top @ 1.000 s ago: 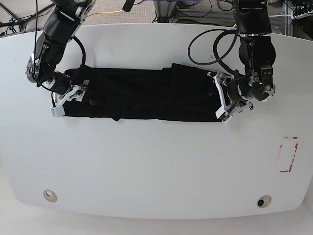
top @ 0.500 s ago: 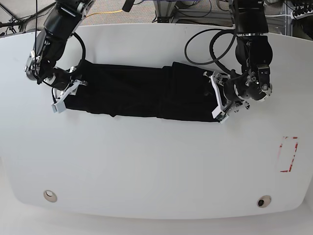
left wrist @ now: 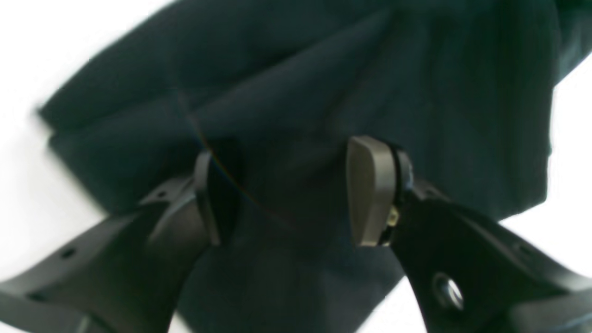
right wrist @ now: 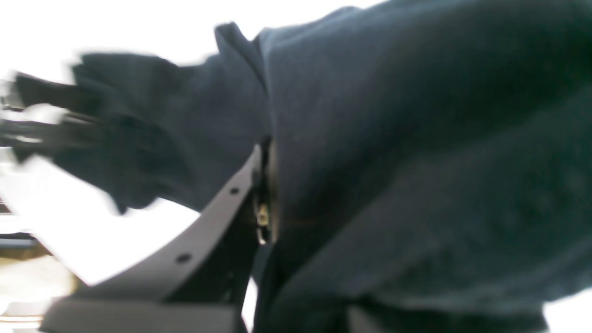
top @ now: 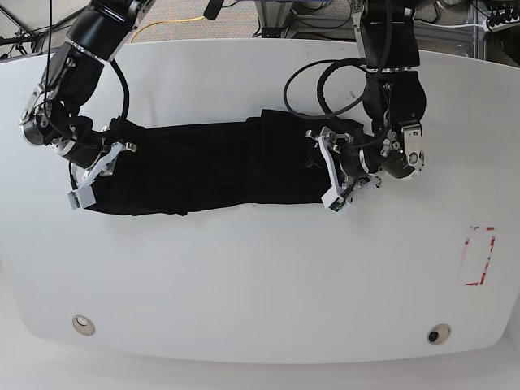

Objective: Fold the T-shirt properly
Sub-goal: 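Lift the folded shirt with both grippers and push its ends together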

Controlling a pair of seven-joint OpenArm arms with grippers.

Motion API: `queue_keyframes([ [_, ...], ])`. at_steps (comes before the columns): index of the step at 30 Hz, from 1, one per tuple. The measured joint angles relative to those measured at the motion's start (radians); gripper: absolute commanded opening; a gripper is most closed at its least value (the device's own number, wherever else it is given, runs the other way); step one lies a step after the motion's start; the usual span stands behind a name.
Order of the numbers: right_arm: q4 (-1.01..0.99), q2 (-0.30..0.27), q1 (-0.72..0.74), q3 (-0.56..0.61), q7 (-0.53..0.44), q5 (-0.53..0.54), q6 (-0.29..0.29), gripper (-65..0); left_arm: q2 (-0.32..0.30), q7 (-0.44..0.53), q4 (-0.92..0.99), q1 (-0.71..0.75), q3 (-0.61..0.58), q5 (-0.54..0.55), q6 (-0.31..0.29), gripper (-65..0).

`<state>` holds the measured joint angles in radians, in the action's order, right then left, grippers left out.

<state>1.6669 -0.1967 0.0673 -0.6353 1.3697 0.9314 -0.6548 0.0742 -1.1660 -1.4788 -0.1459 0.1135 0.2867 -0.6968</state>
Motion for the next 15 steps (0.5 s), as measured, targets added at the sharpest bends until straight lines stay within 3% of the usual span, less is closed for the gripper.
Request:
queue_keyframes([
  [5, 0.002, 0.0, 0.002, 0.029, 0.002, 0.105, 0.0, -65.0, 0.056, 0.011, 0.064, -0.01, 0.002, -0.002, 0.002, -31.1],
  [8, 0.002, 0.005, 0.003, 0.092, 0.007, 0.134, 0.0, -65.0, 0.072, 0.014, 0.085, -0.018, 0.002, 0.006, 0.034, -31.0],
  [15, 0.045, 0.114, -0.007, 0.164, 0.016, 0.172, 0.001, -65.0, 0.077, 0.059, 0.137, -0.045, 0.004, 0.005, 0.095, -30.7],
])
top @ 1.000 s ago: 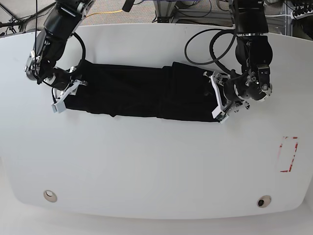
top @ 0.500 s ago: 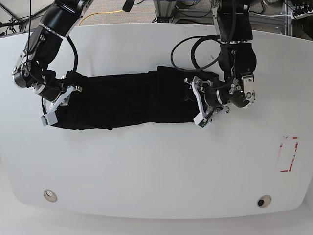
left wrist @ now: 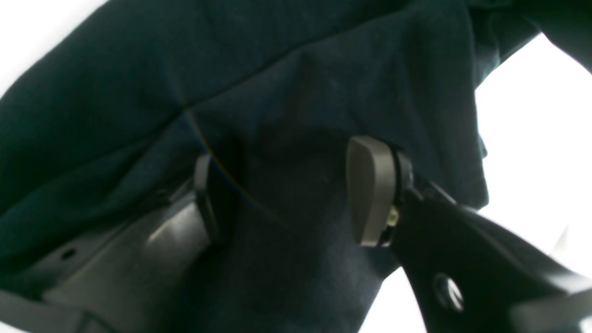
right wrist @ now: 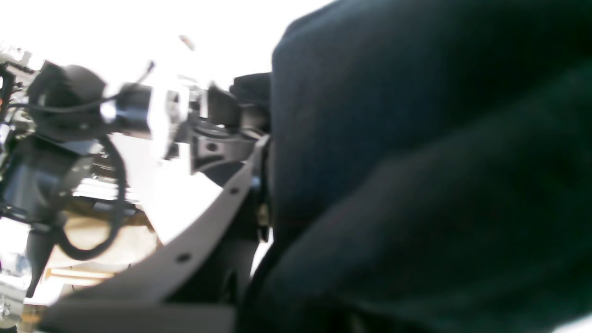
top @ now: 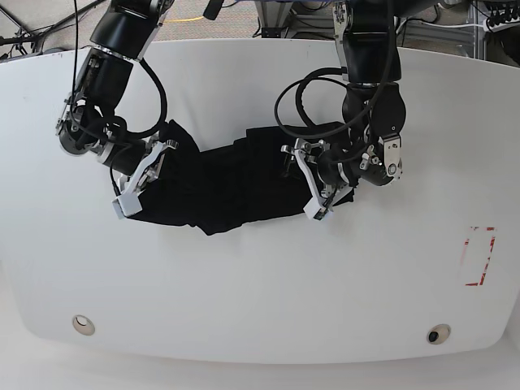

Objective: Fold the T-shirt properly
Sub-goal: 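Lift the folded shirt with both grippers and push its ends together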

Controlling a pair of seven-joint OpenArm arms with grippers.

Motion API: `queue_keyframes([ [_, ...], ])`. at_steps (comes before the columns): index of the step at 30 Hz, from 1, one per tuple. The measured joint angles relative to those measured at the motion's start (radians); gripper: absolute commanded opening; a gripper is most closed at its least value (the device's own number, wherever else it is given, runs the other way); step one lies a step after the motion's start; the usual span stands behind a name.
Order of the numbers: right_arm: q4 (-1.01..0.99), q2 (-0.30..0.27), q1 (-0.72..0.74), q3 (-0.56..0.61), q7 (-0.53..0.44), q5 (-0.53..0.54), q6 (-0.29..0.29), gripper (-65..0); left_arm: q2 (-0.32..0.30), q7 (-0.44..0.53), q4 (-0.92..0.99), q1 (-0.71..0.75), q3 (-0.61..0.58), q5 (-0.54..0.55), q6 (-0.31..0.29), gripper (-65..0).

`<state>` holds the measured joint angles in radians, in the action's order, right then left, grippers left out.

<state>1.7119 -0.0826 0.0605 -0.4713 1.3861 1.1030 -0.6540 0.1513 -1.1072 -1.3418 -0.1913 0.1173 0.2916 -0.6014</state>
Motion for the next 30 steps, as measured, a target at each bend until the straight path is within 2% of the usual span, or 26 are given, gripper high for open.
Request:
queue_keyframes([
  [4, 0.023, 0.047, 0.01, 0.021, -0.002, 0.003, 0.0, -65.0, 0.0, 0.026, 0.033, -0.02, -0.015, 0.008, 0.003, -30.8],
  [7, 0.023, 0.063, 0.009, 0.023, -0.002, 0.004, 0.0, -65.0, 0.001, -0.016, 0.021, -0.029, -0.028, 0.007, 0.002, -31.0],
  [11, 0.023, 0.054, 0.01, 0.019, -0.002, 0.0, 0.0, -65.0, 0.003, -0.098, -0.079, -0.024, -0.002, 0.035, -0.088, -31.1],
  [14, 0.023, 0.052, 0.021, 0.019, -0.004, -0.039, -0.001, -65.0, 0.0, -0.141, -0.165, -0.033, 0.014, 0.061, -0.092, -31.1],
  [18, 0.022, 0.043, 0.028, 0.022, -0.005, -0.063, -0.001, -65.0, -0.045, -0.192, -0.258, -0.027, 0.016, 0.071, -0.096, -31.1],
  [24, 0.022, 0.013, 0.035, 0.015, -0.01, -0.087, -0.001, -65.0, -0.13, -0.204, -0.278, 0.072, 0.025, 0.064, -0.095, -31.1],
  [30, 0.022, 0.024, 0.058, 0.026, -0.032, -0.164, -0.001, -65.0, -0.177, -0.105, -0.272, 0.123, 0.038, 0.056, -0.095, -31.1],
])
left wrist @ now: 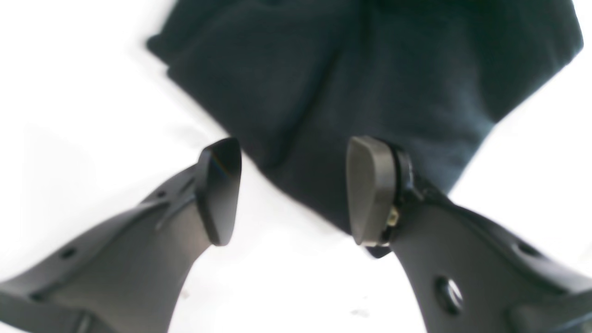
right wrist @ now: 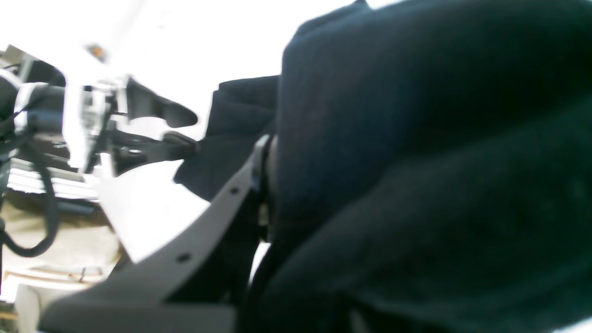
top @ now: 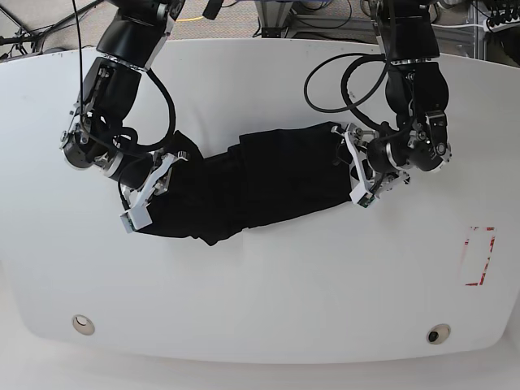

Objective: Fold the T-shirt properly
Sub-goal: 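Lift the folded shirt with both grippers and push its ends together, then bring the right gripper's shirt end over toward the left gripper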

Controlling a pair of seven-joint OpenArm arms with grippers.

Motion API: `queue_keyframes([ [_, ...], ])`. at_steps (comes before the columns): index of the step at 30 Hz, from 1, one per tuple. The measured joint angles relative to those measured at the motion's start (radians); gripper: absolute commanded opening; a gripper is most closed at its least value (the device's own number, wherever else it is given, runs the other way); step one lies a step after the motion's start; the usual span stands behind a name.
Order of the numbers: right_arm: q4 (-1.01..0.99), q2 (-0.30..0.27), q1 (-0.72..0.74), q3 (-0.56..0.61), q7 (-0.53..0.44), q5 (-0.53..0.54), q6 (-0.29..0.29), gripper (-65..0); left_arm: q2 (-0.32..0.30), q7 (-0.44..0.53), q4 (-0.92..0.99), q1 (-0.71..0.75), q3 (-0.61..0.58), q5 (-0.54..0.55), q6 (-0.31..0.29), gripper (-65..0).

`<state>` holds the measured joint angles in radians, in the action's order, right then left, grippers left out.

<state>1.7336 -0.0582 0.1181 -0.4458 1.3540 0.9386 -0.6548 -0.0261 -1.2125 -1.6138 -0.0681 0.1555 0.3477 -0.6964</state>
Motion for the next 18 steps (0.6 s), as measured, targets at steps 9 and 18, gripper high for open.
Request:
queue_keyframes([
  [9, 0.0, 0.038, 0.051, -0.004, 0.0, -0.076, 0.001, -65.0, 0.006, 0.148, 0.238, -0.074, -0.003, 0.01, -0.008, -31.1],
  [18, 0.0, 0.041, 0.081, 0.041, -0.013, -0.098, 0.004, -65.0, 0.023, 0.158, 0.319, -0.143, -0.088, -0.013, 0.003, -31.2],
])
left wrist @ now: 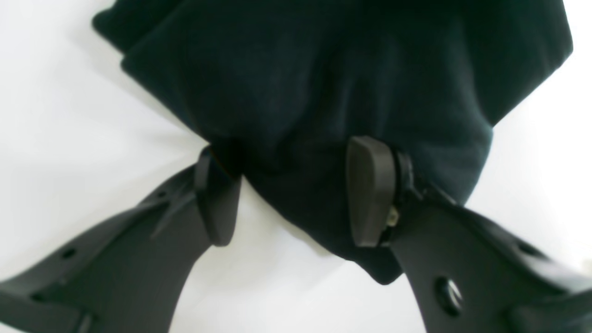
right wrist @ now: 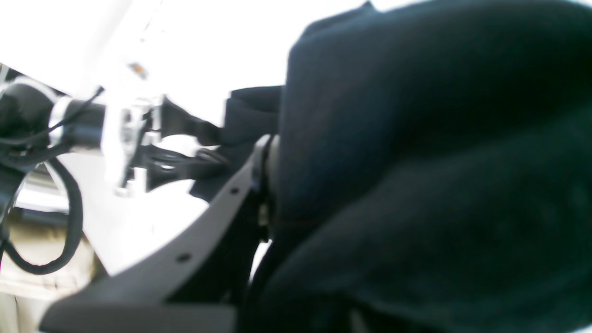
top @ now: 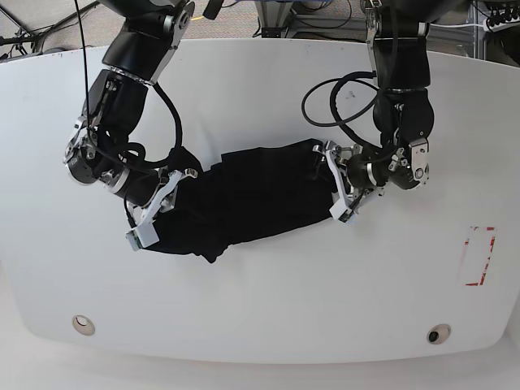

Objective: Fold the T-shirt properly
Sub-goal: 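Bring the right gripper's shirt end over toward the left gripper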

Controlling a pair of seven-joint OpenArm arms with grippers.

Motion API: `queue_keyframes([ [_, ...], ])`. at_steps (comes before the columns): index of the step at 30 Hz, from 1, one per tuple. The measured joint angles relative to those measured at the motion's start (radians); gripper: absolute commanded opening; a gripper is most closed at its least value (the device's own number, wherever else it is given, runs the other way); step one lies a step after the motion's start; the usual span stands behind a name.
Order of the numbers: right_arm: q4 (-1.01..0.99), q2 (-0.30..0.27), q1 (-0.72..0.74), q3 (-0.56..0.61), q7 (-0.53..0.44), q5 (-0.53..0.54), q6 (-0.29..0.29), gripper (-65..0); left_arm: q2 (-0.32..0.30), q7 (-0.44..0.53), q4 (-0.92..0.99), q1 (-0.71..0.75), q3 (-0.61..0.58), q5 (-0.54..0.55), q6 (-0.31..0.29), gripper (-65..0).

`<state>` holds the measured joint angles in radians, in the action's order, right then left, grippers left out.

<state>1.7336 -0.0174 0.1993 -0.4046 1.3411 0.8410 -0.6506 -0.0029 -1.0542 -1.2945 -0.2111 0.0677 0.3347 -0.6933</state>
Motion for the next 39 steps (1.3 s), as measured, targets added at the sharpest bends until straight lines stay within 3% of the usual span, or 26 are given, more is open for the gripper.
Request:
queue_keyframes([
  [4, 0.0, 0.006, 0.004, 0.061, -0.058, 0.002, 0.007, -65.0, 0.019, -0.002, -0.007, 0.008, -0.054, 0.01, -0.002, -31.2],
  [6, 0.0, 0.002, 0.003, 0.105, -0.099, -0.011, 0.053, -65.0, 0.019, -0.002, -0.011, 0.012, -0.063, 0.011, -0.004, -31.2],
  [12, 0.0, 0.008, 0.018, 0.229, -0.149, -0.111, 0.13, -65.0, 0.019, -0.003, -0.012, 0.012, -0.063, 0.014, -0.004, -31.2],
  [25, -0.001, 0.014, 0.019, 0.431, -0.216, -0.309, 0.211, -62.8, 0.014, 0.005, -0.016, 0.023, -0.061, 0.022, -0.004, -31.2],
  [28, -0.001, 0.015, 0.021, 0.521, -0.222, -0.382, 0.254, -50.4, 0.014, 0.005, -0.016, 0.023, -0.061, 0.025, -0.004, -31.2],
  [33, 0.0, 0.015, 0.021, 0.632, -0.223, -0.474, 0.292, -16.5, 0.014, 0.005, -0.016, 0.023, -0.061, 0.024, -0.004, -31.2],
  [36, 0.002, 0.014, 0.022, 0.678, -0.223, -0.537, 0.309, -7.0, 0.013, -0.013, -0.04, 0.029, -0.059, 0.02, -0.003, -31.2],
  [39, 0.004, 0.015, 0.021, 0.693, -0.224, -0.548, 0.306, -6.8, 0.01, -0.04, -0.101, 0.043, -0.019, 0.035, -0.004, -31.2],
])
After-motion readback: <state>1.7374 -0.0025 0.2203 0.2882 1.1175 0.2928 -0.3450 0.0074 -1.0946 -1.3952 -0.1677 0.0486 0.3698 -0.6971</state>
